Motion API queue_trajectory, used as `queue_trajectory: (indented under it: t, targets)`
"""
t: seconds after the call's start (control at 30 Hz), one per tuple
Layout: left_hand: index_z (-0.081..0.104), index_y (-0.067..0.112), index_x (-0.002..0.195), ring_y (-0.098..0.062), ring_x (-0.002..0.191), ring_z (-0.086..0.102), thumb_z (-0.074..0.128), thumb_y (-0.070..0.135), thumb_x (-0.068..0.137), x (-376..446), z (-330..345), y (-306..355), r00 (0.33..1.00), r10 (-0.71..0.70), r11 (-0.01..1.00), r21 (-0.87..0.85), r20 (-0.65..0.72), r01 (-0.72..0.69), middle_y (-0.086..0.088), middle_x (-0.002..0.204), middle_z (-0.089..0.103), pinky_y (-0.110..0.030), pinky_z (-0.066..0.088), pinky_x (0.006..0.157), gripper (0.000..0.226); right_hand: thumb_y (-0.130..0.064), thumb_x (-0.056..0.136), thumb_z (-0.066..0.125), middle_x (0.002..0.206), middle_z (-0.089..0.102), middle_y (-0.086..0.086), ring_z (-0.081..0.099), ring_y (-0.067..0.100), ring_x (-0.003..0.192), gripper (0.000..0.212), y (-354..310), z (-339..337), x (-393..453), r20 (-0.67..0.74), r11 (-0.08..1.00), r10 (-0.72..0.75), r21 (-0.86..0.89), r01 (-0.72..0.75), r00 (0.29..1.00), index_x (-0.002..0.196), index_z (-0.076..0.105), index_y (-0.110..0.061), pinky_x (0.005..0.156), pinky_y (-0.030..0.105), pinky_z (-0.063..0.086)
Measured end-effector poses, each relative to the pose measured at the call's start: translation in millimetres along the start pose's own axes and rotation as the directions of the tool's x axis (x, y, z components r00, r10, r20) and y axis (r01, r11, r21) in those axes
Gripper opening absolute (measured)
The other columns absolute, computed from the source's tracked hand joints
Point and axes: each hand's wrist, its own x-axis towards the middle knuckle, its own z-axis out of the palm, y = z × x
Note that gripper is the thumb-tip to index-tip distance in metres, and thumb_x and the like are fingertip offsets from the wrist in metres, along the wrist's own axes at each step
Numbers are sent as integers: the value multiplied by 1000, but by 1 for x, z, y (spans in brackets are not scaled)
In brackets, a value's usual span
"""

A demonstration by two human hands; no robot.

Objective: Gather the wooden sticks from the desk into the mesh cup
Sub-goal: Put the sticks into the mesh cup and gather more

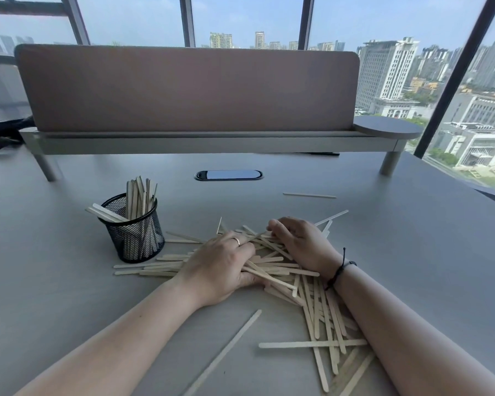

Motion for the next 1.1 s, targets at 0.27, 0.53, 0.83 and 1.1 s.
queue_trajectory:
  t: [0.27,0.53,0.83,1.1]
  targets:
    - [53,14,73,-29,62,54,76,37,87,1,0,0,997,-7,996,94,-79,14,-3,72,54,-36,40,60,35,-56,101,33,88,72,-9,66,15,90,46,-3,-2,0,10,995,60,80,-61,998,87,69,-30,86,32,49]
    - [53,12,74,-29,50,53,83,19,76,-1,-6,-1,976,-73,997,-13,-205,72,-4,61,55,-30,34,48,31,-61,99,30,88,73,-10,67,11,90,55,-2,-3,-3,32,990,74,117,-77,997,95,72,-25,84,30,49]
    - [31,36,64,-6,50,28,73,57,79,9,-29,20,890,-379,752,-645,-255,135,11,52,31,-35,32,45,50,-53,101,39,81,71,-3,64,16,82,48,-3,-3,-2,11,999,39,14,-39,999,86,67,-16,77,34,50]
    - [29,12,51,-17,39,31,56,52,95,14,-36,29,774,-621,400,-900,-127,173,-4,44,27,-28,31,47,66,-51,97,50,80,70,-7,64,15,81,31,-3,-2,-3,-2,999,41,3,-41,999,83,66,-28,77,31,50]
